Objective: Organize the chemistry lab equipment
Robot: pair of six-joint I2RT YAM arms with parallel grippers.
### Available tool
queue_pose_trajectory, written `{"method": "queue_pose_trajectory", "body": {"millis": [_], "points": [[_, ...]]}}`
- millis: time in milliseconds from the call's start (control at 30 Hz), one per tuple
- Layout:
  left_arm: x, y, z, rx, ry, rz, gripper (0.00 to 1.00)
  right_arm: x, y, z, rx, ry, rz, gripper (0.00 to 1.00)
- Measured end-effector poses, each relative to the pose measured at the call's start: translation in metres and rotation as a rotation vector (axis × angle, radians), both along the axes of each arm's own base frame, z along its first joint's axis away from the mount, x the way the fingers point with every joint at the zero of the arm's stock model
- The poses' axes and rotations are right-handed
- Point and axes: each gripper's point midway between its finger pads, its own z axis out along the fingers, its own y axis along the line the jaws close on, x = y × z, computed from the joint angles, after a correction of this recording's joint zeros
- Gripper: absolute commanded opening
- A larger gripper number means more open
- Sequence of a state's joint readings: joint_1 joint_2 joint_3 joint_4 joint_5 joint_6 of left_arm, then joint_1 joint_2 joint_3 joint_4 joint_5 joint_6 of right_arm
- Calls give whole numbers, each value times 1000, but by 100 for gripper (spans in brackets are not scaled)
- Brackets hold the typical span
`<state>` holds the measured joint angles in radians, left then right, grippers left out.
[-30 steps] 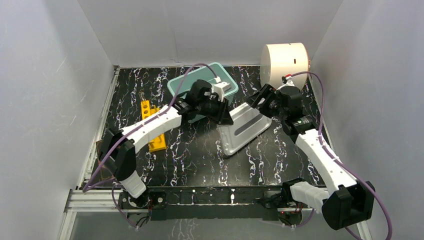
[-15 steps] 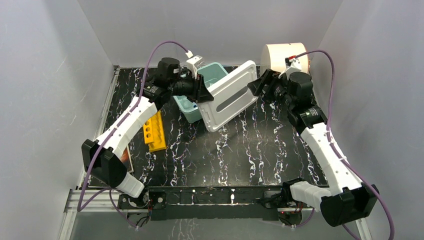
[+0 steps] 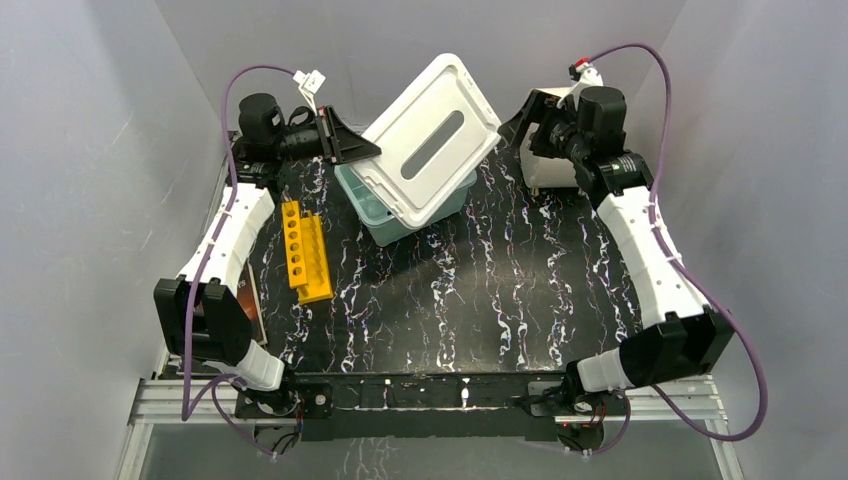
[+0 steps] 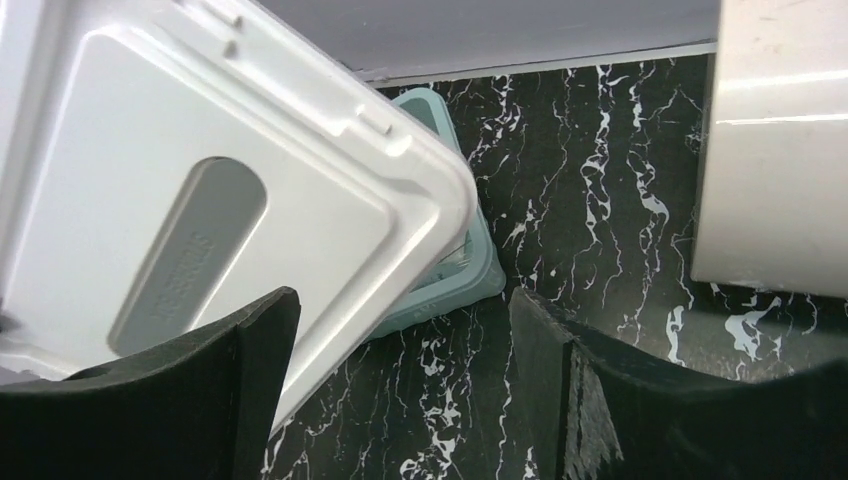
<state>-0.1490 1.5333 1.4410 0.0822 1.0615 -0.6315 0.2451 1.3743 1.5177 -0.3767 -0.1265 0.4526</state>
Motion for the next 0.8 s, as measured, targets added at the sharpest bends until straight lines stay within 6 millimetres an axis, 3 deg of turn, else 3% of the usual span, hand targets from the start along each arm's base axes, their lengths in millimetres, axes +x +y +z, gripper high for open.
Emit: {"method": "queue_pose_trajectory", "body": {"millis": [100,233,367,600,800], "points": [[-2,4,7,-36,6,-35,0,11,7,-9,-10,27,52,85],[-9,6,13,-57,1,-91,0,28,19,-25,-19,88,120,73],[-11,13,17,-68,-13,-115,0,45,31,-21,-45,98,207,68],[-6,31,16,-85,-17,-138,0,39,44,-14,-98,49,399,63],[-5,41,13,-85,-20,-155,0,35,51,-30,-80,46,562,49]]}}
